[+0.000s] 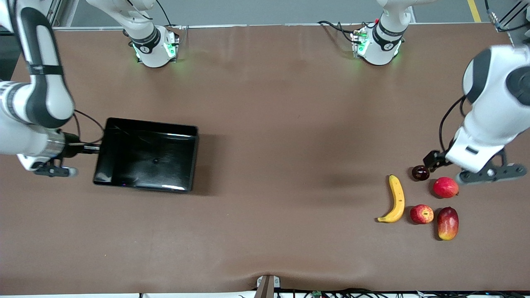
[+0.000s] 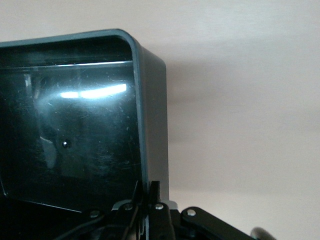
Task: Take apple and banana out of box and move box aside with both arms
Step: 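Drag the black tray away with the right gripper while the left rises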
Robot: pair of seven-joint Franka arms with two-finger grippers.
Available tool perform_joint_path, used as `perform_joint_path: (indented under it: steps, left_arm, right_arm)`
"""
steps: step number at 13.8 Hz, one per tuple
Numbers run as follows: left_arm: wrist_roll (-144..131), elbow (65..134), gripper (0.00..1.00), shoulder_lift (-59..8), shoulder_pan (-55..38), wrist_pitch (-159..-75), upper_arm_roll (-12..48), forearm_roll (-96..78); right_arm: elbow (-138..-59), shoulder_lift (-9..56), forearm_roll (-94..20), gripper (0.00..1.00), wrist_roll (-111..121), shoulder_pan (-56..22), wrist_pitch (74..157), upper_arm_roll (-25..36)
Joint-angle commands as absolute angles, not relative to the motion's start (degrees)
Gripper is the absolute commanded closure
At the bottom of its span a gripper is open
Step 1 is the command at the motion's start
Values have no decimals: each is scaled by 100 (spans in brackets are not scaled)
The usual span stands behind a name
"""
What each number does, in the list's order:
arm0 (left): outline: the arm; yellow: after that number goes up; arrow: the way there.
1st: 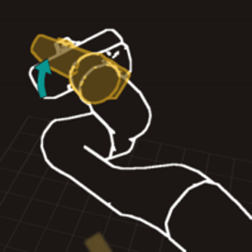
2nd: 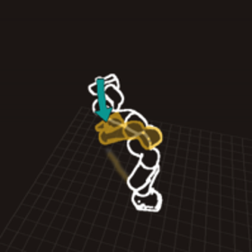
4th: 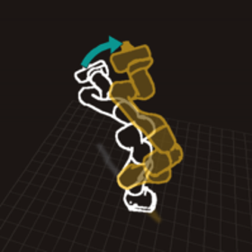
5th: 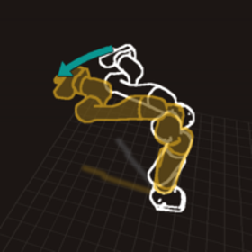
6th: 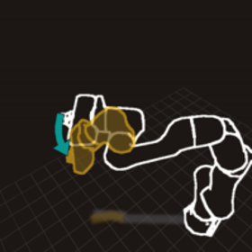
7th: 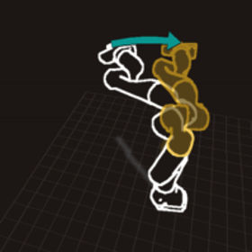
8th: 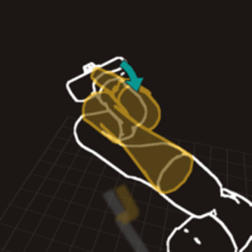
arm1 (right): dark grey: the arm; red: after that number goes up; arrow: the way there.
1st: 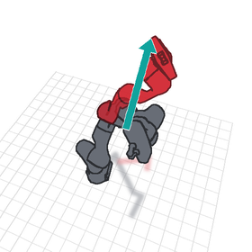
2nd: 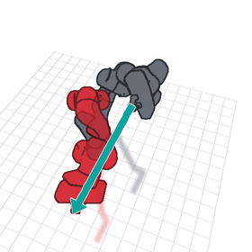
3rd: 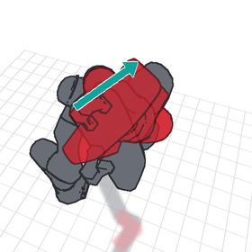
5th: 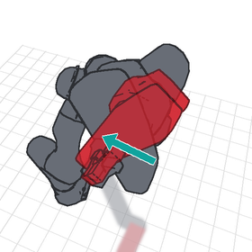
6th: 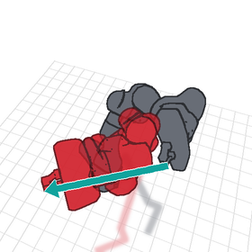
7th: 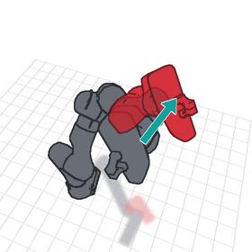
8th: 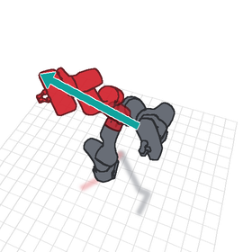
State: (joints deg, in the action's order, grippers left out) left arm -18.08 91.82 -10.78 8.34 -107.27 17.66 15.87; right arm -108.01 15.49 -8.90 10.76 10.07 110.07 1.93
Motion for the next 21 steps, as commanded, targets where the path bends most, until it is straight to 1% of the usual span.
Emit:
perform_joint_path:
  steps: [1, 3, 4, 8, 9, 10, 11, 13, 15, 16, 17, 21]
  left_arm:
    - [-1723, 9290, 0, -537, 888, -10364, 1811, 1284]
    - [-1600, 9290, 0, -300, 888, -10187, 1811, 1065]
    - [-1504, 9299, 0, -186, 879, -10117, 1811, 1029]
    - [-1232, 9404, 0, 166, 809, -9932, 1723, 932]
    - [-1170, 9387, 0, 176, 600, -9653, 1549, 897]
    - [-1152, 9378, 0, 176, 232, -9537, 1208, 888]
    - [-1143, 9378, 0, 176, 63, -9475, 1021, 879]
    - [-1143, 9352, 0, 176, -87, -9431, 923, 844]
    - [-1134, 9247, 0, 123, -114, -9457, 844, 783]
    - [-1142, 9133, 0, 80, -106, -9457, 870, 687]
    - [-1134, 9097, 0, 9, -88, -9466, 853, 581]
    - [-1143, 9062, 0, -18, -62, -9457, 861, 273]
  right_arm:
    - [-10890, 1607, -905, 100, 1615, 1606, 11213, 62]
    - [-10890, 1923, -905, 100, 2439, 2107, 11600, 62]
    - [-10890, 2038, -914, 100, 2539, 2205, 11706, 62]
    - [-10890, 2329, -923, 100, 2610, 2355, 11988, 61]
    - [-10881, 2338, -923, 98, 2628, 2373, 11910, 62]
    - [-10846, 2329, -923, 25, 2619, 2347, 11709, 62]
    - [-10715, 2320, -914, 0, 2628, 2355, 11324, 62]
    - [-10259, 2320, -914, 0, 2663, 2286, 10324, 53]
    - [-9723, 2329, -879, 0, 2663, 2163, 9505, 35]
    - [-9573, 2338, -766, 0, 2663, 2093, 9301, 35]
    - [-9484, 2338, -565, 0, 2680, 2013, 9308, 35]
    - [-8527, 2452, -229, 0, 2654, 1916, 9246, 53]
